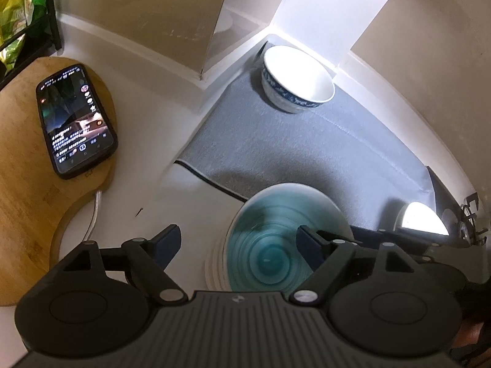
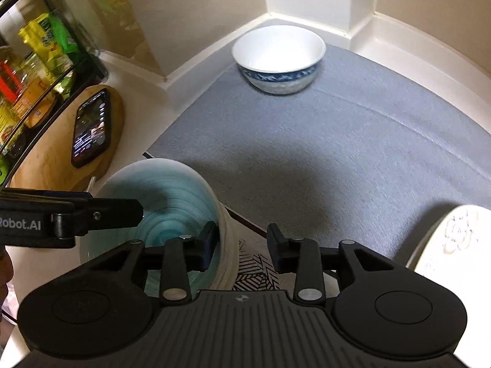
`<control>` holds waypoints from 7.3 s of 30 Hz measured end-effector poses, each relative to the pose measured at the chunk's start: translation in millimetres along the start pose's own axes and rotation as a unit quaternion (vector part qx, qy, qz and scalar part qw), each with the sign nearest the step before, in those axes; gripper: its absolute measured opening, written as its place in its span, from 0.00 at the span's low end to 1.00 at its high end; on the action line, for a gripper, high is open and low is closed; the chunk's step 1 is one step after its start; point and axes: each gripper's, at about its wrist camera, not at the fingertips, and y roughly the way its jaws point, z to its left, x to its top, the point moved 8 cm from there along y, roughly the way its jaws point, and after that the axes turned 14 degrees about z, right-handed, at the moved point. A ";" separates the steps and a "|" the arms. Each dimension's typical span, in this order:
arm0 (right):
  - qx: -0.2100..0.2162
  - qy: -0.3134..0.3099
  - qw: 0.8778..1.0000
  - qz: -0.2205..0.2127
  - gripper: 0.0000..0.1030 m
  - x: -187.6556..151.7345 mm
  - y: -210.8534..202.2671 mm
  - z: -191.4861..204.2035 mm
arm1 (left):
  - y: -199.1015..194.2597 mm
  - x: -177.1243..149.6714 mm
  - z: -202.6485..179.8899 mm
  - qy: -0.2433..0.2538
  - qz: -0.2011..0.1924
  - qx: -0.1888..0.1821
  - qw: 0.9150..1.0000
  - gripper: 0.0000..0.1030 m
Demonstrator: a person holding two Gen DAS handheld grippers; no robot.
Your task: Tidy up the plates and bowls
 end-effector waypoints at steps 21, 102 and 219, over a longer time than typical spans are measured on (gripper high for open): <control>-0.044 0.007 0.998 -0.039 0.66 11.2 -44.4 19.1 | -22.2 31.7 15.9 0.003 -0.028 -0.013 1.000 1.00; 0.002 0.091 0.993 -0.070 0.45 176.8 51.5 -104.4 | 87.9 179.1 -20.9 -0.130 -0.003 0.064 0.989 1.00; 0.008 0.023 1.000 -0.002 0.11 -13.9 -44.7 54.1 | 5.1 -10.1 14.9 0.063 0.077 -0.023 0.995 0.17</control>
